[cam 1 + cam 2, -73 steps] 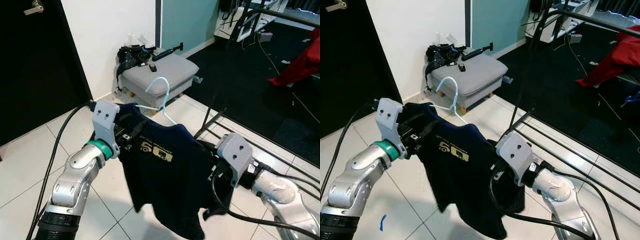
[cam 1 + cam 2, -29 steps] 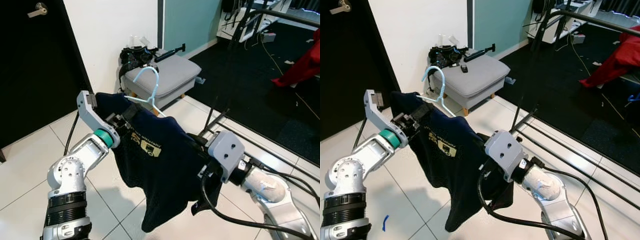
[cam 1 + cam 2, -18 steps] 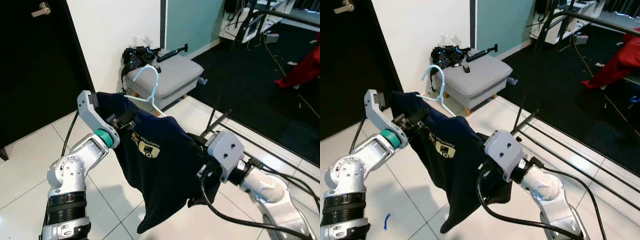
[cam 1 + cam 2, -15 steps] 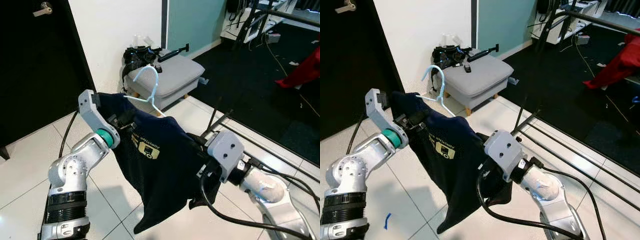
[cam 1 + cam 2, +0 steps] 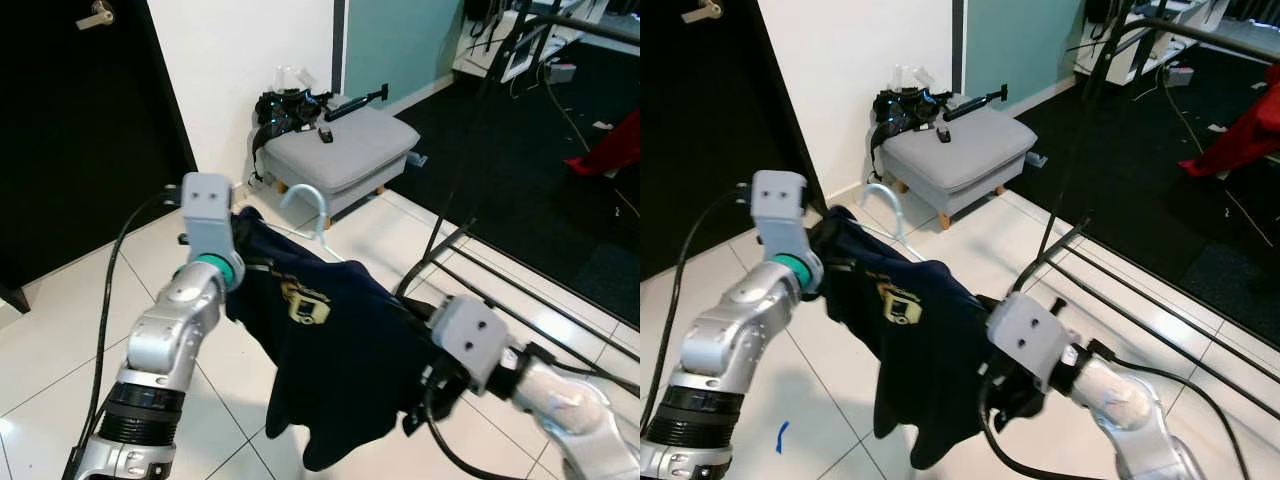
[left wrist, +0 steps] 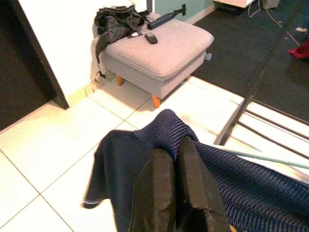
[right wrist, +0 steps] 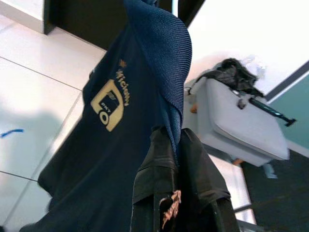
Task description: Hang hanger
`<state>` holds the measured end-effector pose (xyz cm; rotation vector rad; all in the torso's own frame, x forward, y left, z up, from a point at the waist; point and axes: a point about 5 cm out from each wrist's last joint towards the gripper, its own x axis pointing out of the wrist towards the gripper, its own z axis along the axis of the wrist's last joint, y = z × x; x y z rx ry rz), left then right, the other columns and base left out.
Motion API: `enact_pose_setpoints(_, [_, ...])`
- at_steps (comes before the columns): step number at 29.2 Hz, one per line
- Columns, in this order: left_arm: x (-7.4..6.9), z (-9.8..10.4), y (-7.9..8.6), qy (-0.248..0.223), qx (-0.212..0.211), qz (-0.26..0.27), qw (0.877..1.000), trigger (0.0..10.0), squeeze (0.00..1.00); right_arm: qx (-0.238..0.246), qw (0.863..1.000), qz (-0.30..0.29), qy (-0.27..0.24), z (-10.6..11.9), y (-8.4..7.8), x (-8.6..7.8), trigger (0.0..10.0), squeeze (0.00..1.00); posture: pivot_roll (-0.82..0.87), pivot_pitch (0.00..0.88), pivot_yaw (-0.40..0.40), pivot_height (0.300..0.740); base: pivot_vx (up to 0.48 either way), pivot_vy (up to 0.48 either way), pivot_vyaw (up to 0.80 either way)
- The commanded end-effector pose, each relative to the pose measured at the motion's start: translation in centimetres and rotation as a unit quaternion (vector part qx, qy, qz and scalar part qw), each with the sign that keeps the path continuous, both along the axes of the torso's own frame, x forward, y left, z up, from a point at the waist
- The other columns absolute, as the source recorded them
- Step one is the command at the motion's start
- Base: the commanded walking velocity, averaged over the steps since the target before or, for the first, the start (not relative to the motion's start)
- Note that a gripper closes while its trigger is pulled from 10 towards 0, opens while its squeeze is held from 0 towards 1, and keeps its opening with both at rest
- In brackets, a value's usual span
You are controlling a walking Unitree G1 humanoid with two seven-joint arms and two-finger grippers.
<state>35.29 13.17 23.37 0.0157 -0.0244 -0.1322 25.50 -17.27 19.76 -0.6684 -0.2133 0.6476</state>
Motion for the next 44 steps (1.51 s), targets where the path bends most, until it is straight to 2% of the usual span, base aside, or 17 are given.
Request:
enact_pose_setpoints(1, [-0.2,1.0,6.7,-0.03,0.049,0.181,0.982,0.0,0.0,-0.012,0.996,-0.09,-0.009,0.3,-3.8,-0.3,10.0,0.0,-0.29,0.141,0.14,0.74,0.0,0.0,0.0])
enact_pose_setpoints(2, [-0.2,0.7,6.7,-0.026,0.067,0.183,0.98,0.0,0.0,0.001,0.994,-0.109,-0.029,1.0,-4.3,-0.3,10.0,0.0,-0.3,0.142,0.148,0.74,0.0,0.0,0.0])
enact_pose_setpoints(9, [-0.1,0.5,6.6,-0.023,0.087,0.186,0.978,0.0,0.0,0.03,0.99,-0.123,-0.062,2.2,-4.2,-0.5,10.0,0.0,-0.3,0.143,0.155,0.74,0.0,0.0,0.0])
enact_pose_setpoints(11, [0.1,0.1,7.2,-0.011,0.103,0.211,0.972,0.0,0.0,0.045,0.994,-0.074,-0.069,3.3,-2.2,-1.3,10.0,0.0,-0.3,0.144,0.163,0.74,0.0,0.0,0.0])
enact_pose_setpoints(12, [0.1,0.1,7.2,-0.011,0.103,0.211,0.972,0.0,0.0,0.045,0.994,-0.074,-0.069,3.3,-2.2,-1.3,10.0,0.0,-0.3,0.144,0.163,0.74,0.0,0.0,0.0])
enact_pose_setpoints(13, [0.3,0.1,7.5,-0.01,0.113,0.225,0.968,0.0,0.0,0.042,0.996,-0.045,-0.064,3.7,-1.3,-1.7,10.0,0.0,-0.3,0.144,0.164,0.74,0.0,0.0,0.0])
enact_pose_setpoints(15, [0.3,0.1,7.5,-0.01,0.113,0.225,0.968,0.0,0.0,0.042,0.996,-0.045,-0.064,3.7,-1.3,-1.7,10.0,0.0,-0.3,0.144,0.164,0.74,0.0,0.0,0.0])
enact_pose_setpoints(16, [0.3,0.1,7.7,-0.011,0.12,0.236,0.964,0.0,0.0,0.03,0.998,-0.021,-0.051,3.7,-0.6,-2.2,10.0,0.0,-0.3,0.144,0.164,0.74,0.0,0.0,0.0])
enact_pose_setpoints(17, [0.3,0.1,7.7,-0.011,0.12,0.236,0.964,0.0,0.0,0.03,0.998,-0.021,-0.051,3.7,-0.6,-2.2,10.0,0.0,-0.3,0.144,0.164,0.74,0.0,0.0,0.0])
enact_pose_setpoints(20, [0.2,0.7,8.9,-0.028,0.162,0.296,0.941,0.0,0.0,0.0,1.0,0.01,-0.023,3.5,-0.2,-3.6,10.0,0.0,-0.3,0.15,0.162,0.74,0.0,0.0,0.0])
enact_pose_setpoints(22, [0.2,0.7,8.9,-0.028,0.162,0.296,0.941,0.0,0.0,0.0,1.0,0.01,-0.023,3.5,-0.2,-3.6,10.0,0.0,-0.3,0.15,0.162,0.74,0.0,0.0,0.0])
enact_pose_setpoints(25, [0.0,0.6,9.6,-0.028,0.176,0.324,0.929,0.0,0.0,-0.006,1.0,0.024,-0.006,3.8,-0.2,-4.6,10.0,0.0,-0.31,0.157,0.162,0.74,0.0,0.0,0.0])
enact_pose_setpoints(29, [-0.2,0.6,10.0,-0.03,0.184,0.342,0.921,0.0,0.0,-0.013,0.999,0.035,0.009,4.3,-0.3,-5.5,10.0,0.0,-0.31,0.157,0.162,0.74,0.0,0.0,0.0])
enact_pose_setpoints(34, [-0.2,0.6,10.3,-0.03,0.188,0.348,0.918,0.0,0.0,-0.014,0.999,0.034,0.007,5.0,-0.6,-5.9,10.0,0.0,-0.31,0.161,0.163,0.74,0.0,0.0,0.0])
enact_pose_setpoints(37, [-0.2,0.6,10.6,-0.03,0.196,0.355,0.913,0.0,0.0,0.011,0.998,0.062,-0.021,7.8,-0.3,-7.0,10.0,0.0,-0.3,0.167,0.17,0.74,0.0,0.0,0.0])
enact_pose_setpoints(43, [-0.2,0.7,10.6,-0.031,0.198,0.354,0.914,0.0,0.0,0.026,0.996,0.078,-0.029,8.5,0.2,-7.4,10.0,0.0,-0.3,0.168,0.171,0.74,0.0,0.0,0.0])
enact_pose_setpoints(44, [-0.1,0.8,10.3,-0.037,0.191,0.346,0.918,0.0,0.0,0.03,0.996,0.073,-0.028,8.3,0.2,-7.2,10.0,0.0,-0.3,0.168,0.172,0.74,0.0,0.0,0.0])
